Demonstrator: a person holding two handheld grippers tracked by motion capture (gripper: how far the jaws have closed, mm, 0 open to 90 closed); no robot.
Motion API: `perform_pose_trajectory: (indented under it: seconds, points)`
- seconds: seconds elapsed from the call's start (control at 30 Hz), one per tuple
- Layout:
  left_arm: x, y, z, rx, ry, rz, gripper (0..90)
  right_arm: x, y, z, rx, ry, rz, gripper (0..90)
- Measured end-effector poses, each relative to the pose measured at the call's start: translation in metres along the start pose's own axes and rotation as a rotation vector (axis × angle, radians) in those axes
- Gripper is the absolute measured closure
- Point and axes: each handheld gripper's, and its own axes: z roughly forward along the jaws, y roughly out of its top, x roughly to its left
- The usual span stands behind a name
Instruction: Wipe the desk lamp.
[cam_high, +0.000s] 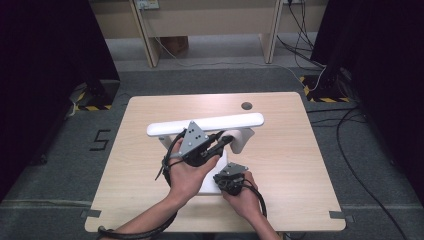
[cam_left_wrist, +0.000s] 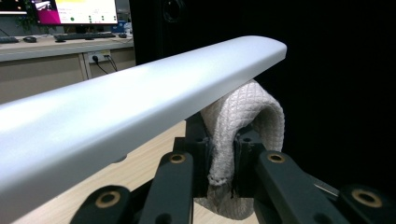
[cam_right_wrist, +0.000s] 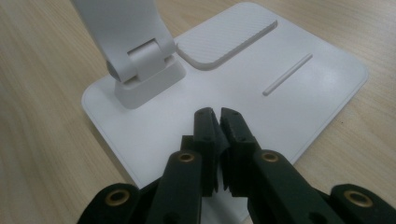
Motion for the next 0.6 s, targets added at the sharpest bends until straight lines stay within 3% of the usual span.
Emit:
perform_pose_trajectory:
  seconds: [0.33, 0.6]
  points:
    - [0.010, -0.003, -0.013, -0.001, 0.023, -0.001, 80.0, 0.000, 0.000, 0.000, 0.000, -0.001, -0.001, 85.5]
    - [0.019, -0.006, -0.028, -0.007, 0.064, -0.006, 80.0, 0.000, 0.000, 0.000, -0.005, -0.002, 0.000, 85.5]
